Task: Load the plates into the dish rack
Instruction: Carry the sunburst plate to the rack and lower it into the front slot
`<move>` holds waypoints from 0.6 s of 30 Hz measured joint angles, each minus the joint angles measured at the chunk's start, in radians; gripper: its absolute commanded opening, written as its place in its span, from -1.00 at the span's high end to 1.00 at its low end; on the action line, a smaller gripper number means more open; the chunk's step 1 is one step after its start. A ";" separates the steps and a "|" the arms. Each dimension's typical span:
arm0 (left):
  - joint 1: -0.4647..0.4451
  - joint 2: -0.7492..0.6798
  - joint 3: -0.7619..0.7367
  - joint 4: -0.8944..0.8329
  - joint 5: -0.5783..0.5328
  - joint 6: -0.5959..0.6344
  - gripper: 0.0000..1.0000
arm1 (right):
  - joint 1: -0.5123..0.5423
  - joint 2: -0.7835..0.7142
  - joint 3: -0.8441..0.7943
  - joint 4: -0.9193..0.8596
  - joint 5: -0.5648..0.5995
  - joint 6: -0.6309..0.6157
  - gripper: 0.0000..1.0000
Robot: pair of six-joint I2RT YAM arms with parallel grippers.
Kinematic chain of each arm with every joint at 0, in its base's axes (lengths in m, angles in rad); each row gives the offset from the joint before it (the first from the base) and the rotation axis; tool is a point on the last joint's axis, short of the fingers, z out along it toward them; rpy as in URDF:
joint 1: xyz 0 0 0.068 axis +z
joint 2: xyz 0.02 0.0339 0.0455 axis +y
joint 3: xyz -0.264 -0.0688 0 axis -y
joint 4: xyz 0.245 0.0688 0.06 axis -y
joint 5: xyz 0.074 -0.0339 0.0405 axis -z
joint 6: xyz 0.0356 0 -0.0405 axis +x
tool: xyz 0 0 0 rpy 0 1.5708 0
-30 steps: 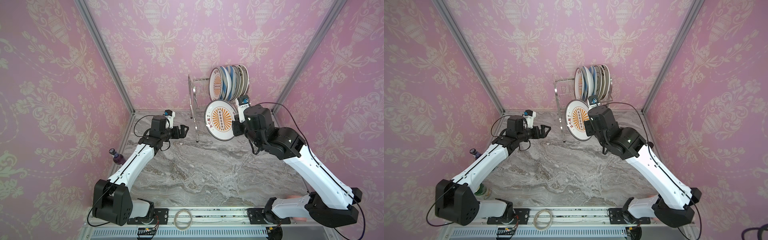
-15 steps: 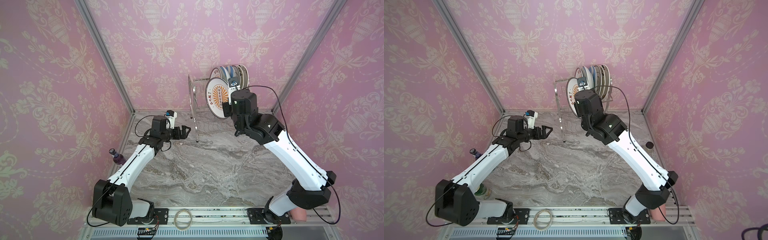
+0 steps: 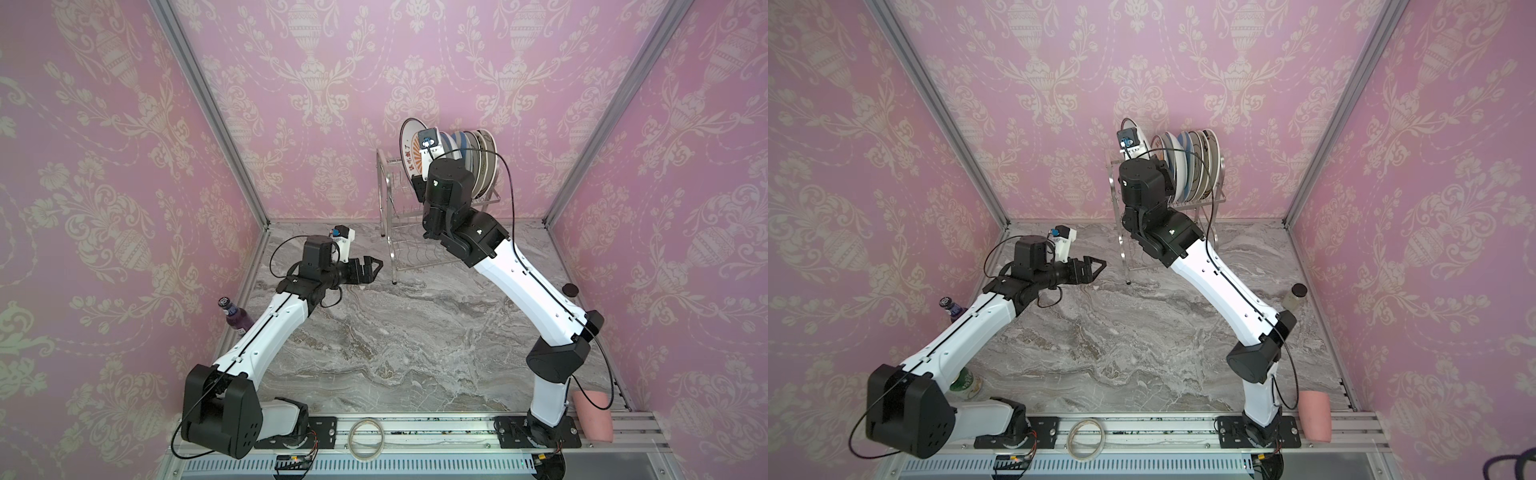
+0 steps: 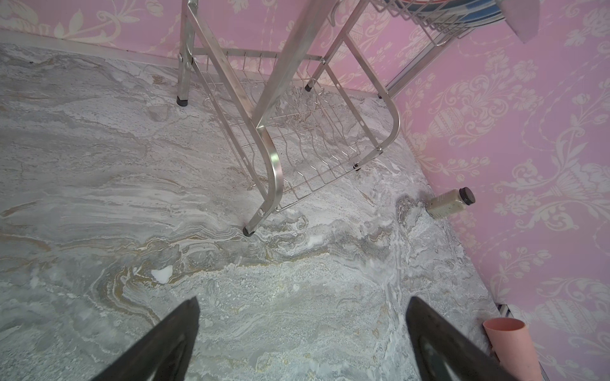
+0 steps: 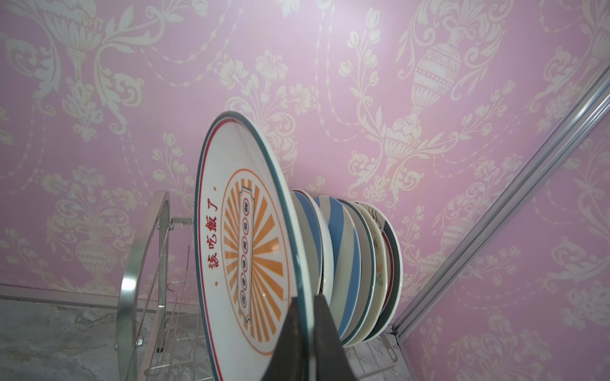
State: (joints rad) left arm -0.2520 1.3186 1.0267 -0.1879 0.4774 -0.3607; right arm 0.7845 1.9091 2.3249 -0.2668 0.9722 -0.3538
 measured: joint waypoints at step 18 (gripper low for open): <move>0.000 0.000 0.000 -0.002 0.019 0.014 -0.99 | -0.104 0.150 0.077 0.026 0.019 0.058 1.00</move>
State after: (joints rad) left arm -0.2520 1.3182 1.0267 -0.1894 0.4961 -0.3470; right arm 0.6804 2.0586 2.4020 -0.2413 0.9913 -0.2962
